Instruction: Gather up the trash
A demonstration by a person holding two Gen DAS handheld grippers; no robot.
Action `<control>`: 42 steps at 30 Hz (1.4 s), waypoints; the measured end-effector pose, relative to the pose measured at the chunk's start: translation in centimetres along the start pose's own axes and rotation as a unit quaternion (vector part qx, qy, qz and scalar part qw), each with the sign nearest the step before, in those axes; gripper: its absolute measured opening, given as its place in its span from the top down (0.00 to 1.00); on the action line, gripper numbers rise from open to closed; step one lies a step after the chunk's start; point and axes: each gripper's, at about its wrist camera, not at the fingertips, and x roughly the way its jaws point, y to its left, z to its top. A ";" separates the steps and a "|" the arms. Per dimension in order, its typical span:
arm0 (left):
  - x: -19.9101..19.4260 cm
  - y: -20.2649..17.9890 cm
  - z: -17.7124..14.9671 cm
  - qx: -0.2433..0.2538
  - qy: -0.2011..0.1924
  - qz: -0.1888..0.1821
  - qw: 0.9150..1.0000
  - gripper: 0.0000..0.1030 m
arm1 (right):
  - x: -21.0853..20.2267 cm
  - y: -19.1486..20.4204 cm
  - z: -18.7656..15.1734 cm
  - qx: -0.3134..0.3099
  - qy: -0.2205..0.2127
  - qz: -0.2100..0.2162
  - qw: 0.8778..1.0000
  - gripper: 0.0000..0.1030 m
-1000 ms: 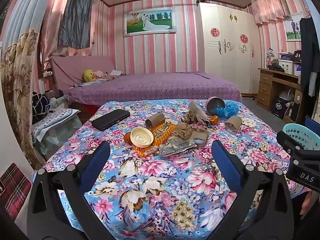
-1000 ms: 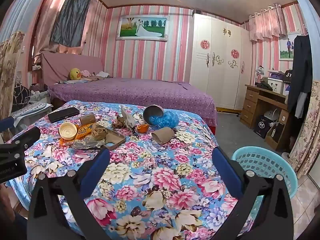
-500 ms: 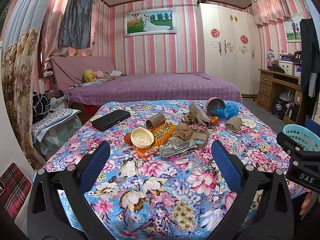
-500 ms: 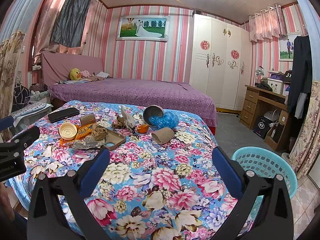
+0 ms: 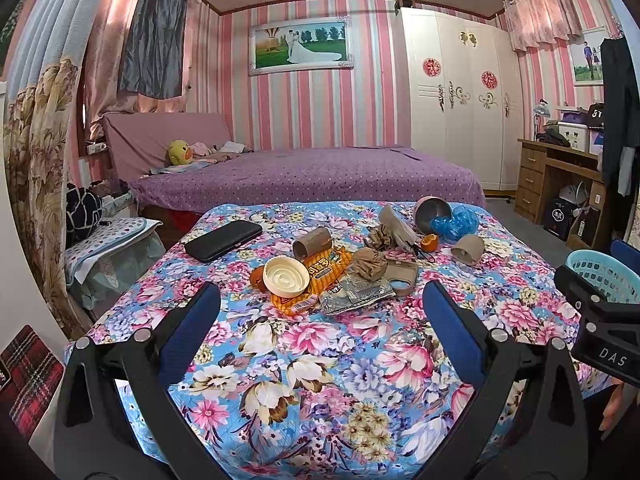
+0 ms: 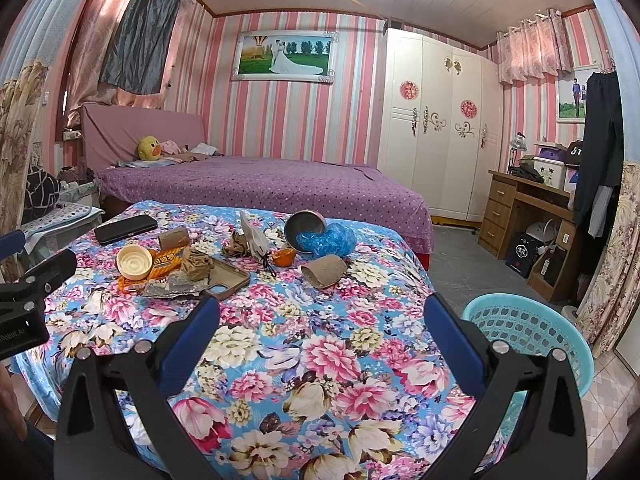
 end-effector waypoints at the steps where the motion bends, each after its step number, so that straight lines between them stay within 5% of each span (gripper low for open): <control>1: 0.0 0.0 0.0 0.000 0.000 0.000 1.000 0.05 | 0.0 0.0 0.0 0.000 0.000 0.000 1.000 0.04; 42: -0.3 1.1 1.0 0.001 0.003 0.000 1.000 0.05 | 0.6 -0.7 -0.5 0.002 0.002 -0.004 1.000 0.04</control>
